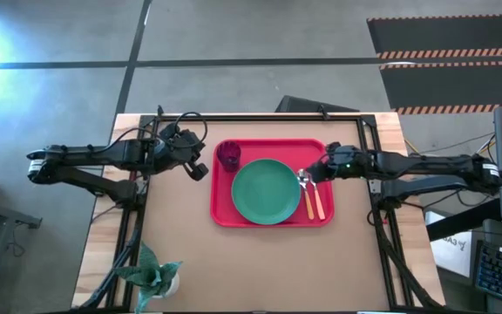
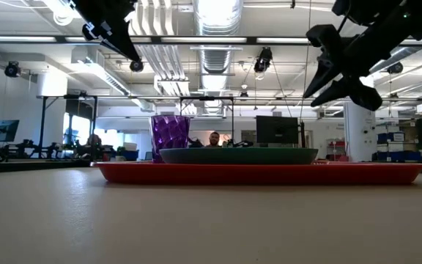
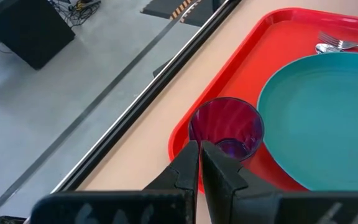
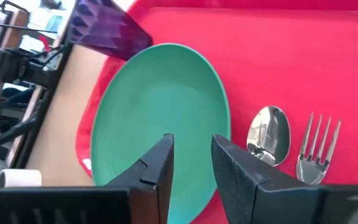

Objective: Pick and place plate/cup/fork/spoon on tray
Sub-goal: Adjust the red tray

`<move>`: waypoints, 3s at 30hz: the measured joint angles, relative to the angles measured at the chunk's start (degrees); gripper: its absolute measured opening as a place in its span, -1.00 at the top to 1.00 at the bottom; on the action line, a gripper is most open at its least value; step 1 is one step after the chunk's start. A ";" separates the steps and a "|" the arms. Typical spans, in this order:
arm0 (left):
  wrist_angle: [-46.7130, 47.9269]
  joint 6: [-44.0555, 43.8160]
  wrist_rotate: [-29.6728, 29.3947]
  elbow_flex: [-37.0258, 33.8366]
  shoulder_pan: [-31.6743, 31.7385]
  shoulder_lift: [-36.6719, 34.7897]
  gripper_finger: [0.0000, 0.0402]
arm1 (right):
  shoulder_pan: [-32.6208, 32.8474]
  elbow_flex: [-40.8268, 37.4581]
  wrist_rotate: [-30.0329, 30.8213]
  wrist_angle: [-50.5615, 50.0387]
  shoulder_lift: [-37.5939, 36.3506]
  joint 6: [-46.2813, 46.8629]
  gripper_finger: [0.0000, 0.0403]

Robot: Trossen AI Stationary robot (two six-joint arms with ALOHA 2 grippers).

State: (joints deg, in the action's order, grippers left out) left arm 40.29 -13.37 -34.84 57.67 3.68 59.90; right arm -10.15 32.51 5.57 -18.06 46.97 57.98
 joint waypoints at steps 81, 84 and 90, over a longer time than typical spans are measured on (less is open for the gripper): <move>-0.71 1.02 5.60 0.00 3.76 -1.97 1.00 | -32.48 50.73 -30.00 -15.08 60.81 -43.80 0.96; -0.73 0.18 6.09 0.00 3.76 -1.92 1.00 | -32.48 50.71 -30.00 -14.86 60.81 -43.70 0.96; -0.78 0.04 6.09 0.00 3.76 -1.92 1.00 | -32.37 50.71 -25.15 -15.05 60.81 -43.65 0.96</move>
State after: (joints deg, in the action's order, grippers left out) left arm 39.51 -13.33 -28.75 57.67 7.44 57.98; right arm -42.52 83.22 -19.58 -33.11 107.79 14.33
